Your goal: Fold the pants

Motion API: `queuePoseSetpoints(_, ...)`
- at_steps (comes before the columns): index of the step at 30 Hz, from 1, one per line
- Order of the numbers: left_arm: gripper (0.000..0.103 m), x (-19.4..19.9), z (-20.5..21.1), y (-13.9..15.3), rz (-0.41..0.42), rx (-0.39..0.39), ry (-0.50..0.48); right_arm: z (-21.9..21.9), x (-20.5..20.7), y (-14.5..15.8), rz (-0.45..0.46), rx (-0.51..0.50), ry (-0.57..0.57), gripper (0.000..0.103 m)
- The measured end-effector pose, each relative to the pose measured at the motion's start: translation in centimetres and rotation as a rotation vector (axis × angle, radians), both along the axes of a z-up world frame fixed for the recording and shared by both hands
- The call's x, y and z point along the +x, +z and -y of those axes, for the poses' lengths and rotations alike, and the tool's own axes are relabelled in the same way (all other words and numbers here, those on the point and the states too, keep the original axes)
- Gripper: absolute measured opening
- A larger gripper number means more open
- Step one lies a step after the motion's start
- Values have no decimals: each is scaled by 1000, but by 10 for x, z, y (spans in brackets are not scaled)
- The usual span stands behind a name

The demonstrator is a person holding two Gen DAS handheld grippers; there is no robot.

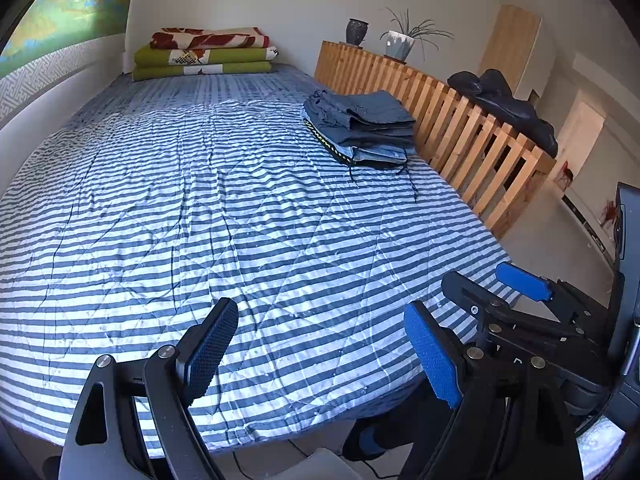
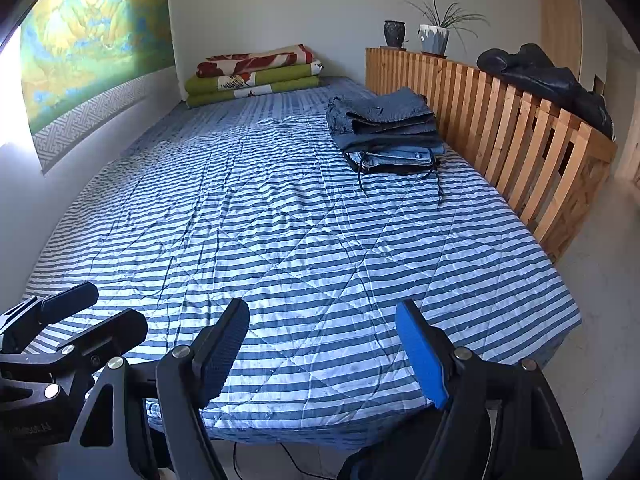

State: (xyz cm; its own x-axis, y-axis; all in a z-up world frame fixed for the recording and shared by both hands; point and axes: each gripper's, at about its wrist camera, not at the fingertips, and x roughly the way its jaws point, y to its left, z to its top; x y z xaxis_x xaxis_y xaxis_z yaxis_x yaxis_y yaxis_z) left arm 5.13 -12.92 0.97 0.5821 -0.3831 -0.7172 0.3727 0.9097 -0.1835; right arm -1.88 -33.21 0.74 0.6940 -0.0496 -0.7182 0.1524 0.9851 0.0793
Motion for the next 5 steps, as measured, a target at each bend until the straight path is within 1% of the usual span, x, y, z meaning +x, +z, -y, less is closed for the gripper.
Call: queuePoseSetpoints(5,87,6,0,-7,-16,0,2,-2,6,-5,-13,-1,7,72)
